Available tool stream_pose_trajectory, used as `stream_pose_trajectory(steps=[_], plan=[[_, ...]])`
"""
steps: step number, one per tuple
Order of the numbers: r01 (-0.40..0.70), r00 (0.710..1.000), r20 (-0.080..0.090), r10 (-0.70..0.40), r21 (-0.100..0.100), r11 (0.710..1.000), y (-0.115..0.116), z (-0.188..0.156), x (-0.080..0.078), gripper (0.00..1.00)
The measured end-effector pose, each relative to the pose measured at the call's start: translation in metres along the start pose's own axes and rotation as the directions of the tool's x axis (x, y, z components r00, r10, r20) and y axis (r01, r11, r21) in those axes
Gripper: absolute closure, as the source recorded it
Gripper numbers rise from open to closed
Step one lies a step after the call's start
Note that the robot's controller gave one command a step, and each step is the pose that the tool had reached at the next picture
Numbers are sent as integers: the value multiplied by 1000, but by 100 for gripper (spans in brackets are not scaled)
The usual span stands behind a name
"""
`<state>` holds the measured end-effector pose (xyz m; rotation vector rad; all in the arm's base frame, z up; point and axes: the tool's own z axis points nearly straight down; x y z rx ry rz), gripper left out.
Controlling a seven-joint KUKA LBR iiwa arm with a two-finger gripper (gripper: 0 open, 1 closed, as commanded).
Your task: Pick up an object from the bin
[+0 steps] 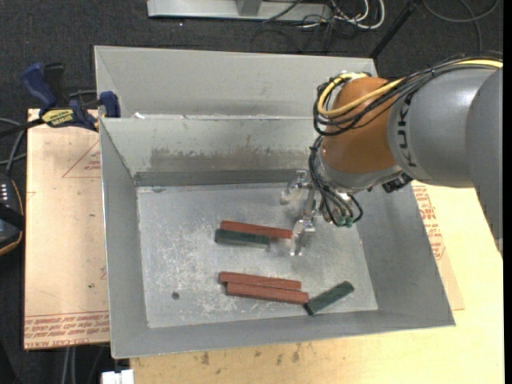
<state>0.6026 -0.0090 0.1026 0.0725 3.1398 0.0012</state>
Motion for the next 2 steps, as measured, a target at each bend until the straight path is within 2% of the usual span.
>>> stream_pose_trajectory(steps=[1, 2], plan=[[73, 997, 5, -73, 0, 997, 2, 28, -14, 0], [47, 999, 23, -47, 1, 999, 6, 23, -18, 100]])
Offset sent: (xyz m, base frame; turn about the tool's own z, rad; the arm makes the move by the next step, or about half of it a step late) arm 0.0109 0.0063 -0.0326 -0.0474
